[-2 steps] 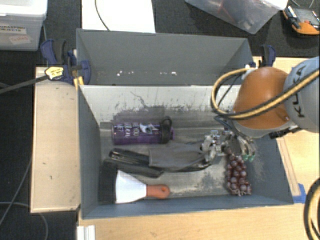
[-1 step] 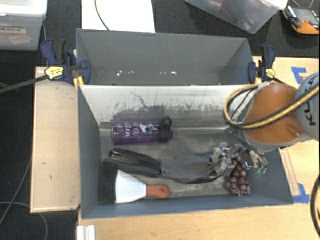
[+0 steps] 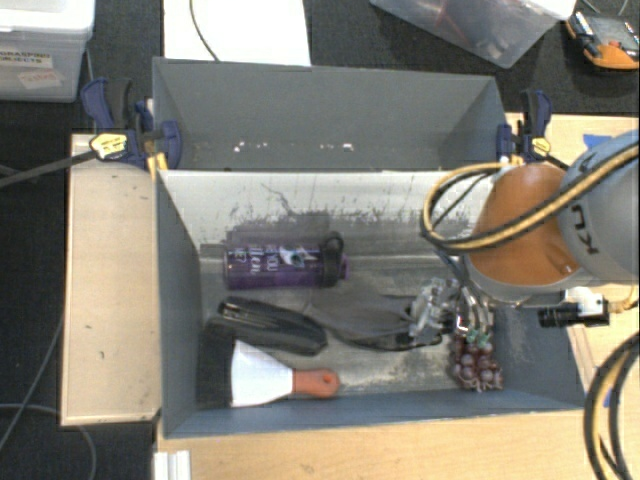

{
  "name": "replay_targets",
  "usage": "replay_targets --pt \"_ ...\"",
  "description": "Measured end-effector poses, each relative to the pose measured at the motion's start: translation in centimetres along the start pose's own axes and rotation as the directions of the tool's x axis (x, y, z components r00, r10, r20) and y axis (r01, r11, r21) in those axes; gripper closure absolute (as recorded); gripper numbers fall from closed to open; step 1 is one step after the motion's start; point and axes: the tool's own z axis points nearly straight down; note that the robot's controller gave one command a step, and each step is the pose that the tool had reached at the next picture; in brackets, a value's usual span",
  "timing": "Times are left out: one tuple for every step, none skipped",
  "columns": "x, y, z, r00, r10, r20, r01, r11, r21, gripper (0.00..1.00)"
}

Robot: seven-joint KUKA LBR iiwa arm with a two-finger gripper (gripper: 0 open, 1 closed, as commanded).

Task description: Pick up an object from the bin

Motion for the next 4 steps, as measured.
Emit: replay_targets --pt "0.0 -0.7 -7.2 0.949 -0.314 -0.002 0.314 0.949 0.004 1.0" --pt "0.4 -1.4 -12.8 0.988 -0.152 -0.003 0.152 0.988 0.001 1.0" --pt "0.5 -2.0 -10.0 0.986 -0.165 0.0 0.165 0.986 0.002 1.0" --pt "0.2 -2.7 -6.0 0.981 -0.196 0.005 0.196 0.981 0.001 1.0"
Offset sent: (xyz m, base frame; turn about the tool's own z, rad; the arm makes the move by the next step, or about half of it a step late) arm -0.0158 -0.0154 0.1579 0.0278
